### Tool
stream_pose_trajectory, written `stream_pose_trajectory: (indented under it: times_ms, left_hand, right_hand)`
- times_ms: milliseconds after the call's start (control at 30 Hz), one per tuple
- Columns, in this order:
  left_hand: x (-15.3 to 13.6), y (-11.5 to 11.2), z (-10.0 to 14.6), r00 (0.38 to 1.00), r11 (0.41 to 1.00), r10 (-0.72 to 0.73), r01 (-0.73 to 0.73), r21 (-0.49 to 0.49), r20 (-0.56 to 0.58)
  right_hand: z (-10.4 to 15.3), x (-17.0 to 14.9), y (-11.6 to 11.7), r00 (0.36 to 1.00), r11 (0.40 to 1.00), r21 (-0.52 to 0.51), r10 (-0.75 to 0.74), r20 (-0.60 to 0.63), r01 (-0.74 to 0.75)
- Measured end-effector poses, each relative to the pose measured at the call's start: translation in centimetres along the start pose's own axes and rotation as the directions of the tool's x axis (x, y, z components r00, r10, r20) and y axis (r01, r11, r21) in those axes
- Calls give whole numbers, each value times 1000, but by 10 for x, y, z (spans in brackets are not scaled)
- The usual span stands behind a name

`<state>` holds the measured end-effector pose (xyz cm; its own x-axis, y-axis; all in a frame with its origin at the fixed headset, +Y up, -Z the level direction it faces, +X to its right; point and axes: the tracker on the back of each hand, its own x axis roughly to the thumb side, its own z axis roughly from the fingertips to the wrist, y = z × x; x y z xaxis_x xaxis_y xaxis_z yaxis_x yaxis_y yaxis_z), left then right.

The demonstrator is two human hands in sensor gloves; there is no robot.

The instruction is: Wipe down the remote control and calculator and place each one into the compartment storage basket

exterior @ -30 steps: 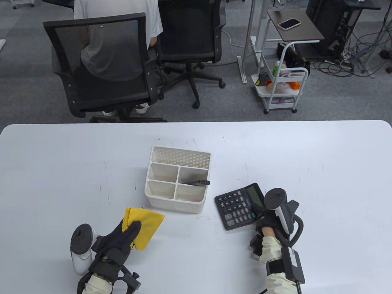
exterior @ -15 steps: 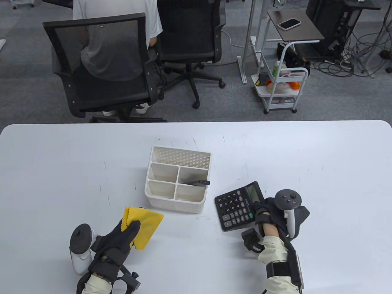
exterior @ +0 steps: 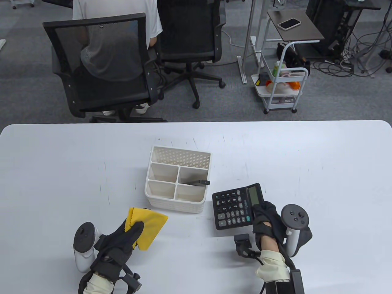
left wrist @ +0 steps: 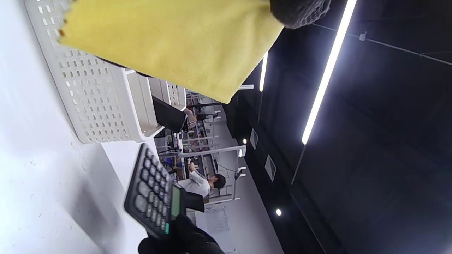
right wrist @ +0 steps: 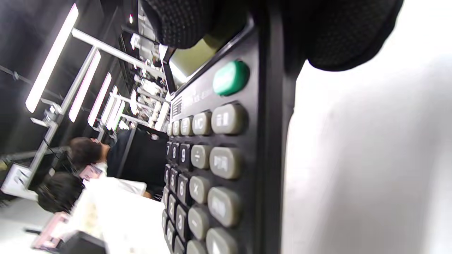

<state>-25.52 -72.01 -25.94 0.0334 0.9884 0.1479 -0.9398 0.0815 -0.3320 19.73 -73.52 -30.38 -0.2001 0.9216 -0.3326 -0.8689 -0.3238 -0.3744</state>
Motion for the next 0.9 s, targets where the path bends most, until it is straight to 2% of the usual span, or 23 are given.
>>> stream_pose_trajectory:
  times_ms: [167, 267, 400, 600, 767, 900]
  left_hand:
    - [1, 0, 0, 1000, 1000, -9, 9, 8, 11]
    - [2, 2, 0, 999, 999, -27, 26, 27, 37]
    - [4, 6, 1, 997, 995, -69, 66, 73, 39]
    - [1, 14, 5, 997, 986, -70, 71, 152, -12]
    - [0, 25, 8, 997, 973, -73, 79, 217, -38]
    - [3, 30, 10, 996, 953, -92, 89, 289, -2]
  right_hand:
    - [24, 14, -13, 989, 990, 8, -144, 26, 144]
    - [39, 21, -13, 974, 973, 61, -223, 35, 221]
    - [56, 27, -2, 950, 938, 165, -312, 25, 304]
    - [80, 34, 42, 945, 897, 319, -326, 7, 307]
    - [83, 33, 85, 951, 845, 455, -310, -13, 281]
    - [84, 31, 112, 964, 841, 488, -264, -3, 232]
